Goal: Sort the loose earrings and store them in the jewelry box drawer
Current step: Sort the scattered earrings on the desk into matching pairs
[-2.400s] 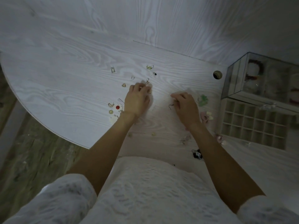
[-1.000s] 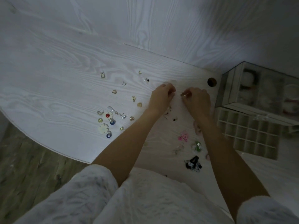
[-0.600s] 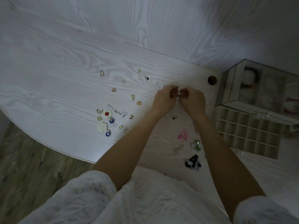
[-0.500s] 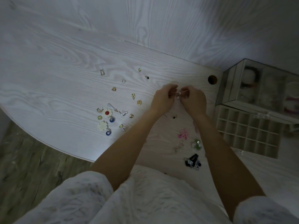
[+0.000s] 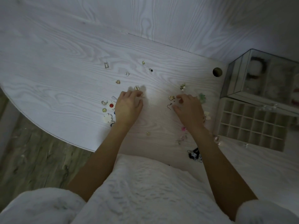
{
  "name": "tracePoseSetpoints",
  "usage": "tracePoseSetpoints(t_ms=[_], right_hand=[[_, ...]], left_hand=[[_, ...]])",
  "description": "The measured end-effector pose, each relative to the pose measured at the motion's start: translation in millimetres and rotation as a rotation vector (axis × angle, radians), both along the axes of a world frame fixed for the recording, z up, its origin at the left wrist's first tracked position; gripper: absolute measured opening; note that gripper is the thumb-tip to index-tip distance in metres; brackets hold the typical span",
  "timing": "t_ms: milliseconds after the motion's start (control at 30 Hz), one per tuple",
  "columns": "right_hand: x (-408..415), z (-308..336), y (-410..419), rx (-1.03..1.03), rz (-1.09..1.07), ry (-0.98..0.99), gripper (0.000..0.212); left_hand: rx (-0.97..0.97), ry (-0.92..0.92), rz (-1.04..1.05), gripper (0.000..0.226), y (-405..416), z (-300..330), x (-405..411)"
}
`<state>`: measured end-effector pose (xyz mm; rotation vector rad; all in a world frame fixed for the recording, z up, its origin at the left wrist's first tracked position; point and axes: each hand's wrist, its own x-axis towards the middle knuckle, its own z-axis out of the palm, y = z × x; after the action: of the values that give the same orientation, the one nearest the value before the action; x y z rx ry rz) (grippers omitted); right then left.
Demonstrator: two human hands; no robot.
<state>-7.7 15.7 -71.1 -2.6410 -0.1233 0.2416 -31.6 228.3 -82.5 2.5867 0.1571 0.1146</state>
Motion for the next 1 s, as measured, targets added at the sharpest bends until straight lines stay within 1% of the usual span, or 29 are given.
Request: tracePoseSetpoints(t_ms=[67, 167, 233, 300, 433, 533, 600, 667, 733, 867, 1000], right_hand=[[2.8, -3.5, 6.1, -0.006, -0.022, 0.009, 0.029], [8.5, -4.4, 15.1, -0.008, -0.03, 0.019, 0.023], [11.2, -4.8, 20.6, -0.015, -0.001, 0.002, 0.02], [12.0, -7.1, 24.7, -0.061, 0.043, -0.042, 0.019], [12.7, -8.4, 31.4, -0.103, 0.085, -0.118, 0.014], [14.9, -7.3, 33.3, -0.1, 0.105, -0.159, 0.014], [15.9, -6.6, 33.0, -0.1, 0.117, -0.151, 0.013], [17.1, -6.8, 30.2, -0.101, 0.119, -0.14, 0.01], [18.5, -6.7, 26.5, -0.101, 0.114, -0.12, 0.008], [21.2, -6.8, 19.8, -0.078, 0.068, -0.081, 0.013], [18.7, -5.6, 11.6, -0.098, 0.003, -0.022, 0.015]], left_hand=[[0.005, 0.077, 0.027, 0.029, 4.5, -2.4, -3.2], [0.001, 0.143, -0.012, 0.035, 5.9, -3.6, -2.8], [0.0, 0.156, -0.019, 0.034, 4.3, -3.0, 0.6], [-0.025, 0.171, 0.019, 0.029, 3.2, -1.2, 4.9], [-0.067, 0.152, 0.092, 0.024, 7.9, 2.2, 7.1], [-0.037, 0.113, -0.011, 0.025, 9.6, 2.5, 10.2], [0.007, 0.104, -0.088, 0.022, 8.8, 0.6, 14.2], [0.03, 0.135, -0.119, 0.019, 7.7, -0.9, 17.8], [0.038, 0.162, -0.123, 0.017, 7.0, -1.4, 19.6], [0.036, 0.172, -0.116, 0.015, 5.4, -2.3, 21.0], [0.054, 0.172, -0.111, 0.014, 3.5, -3.7, 19.3]])
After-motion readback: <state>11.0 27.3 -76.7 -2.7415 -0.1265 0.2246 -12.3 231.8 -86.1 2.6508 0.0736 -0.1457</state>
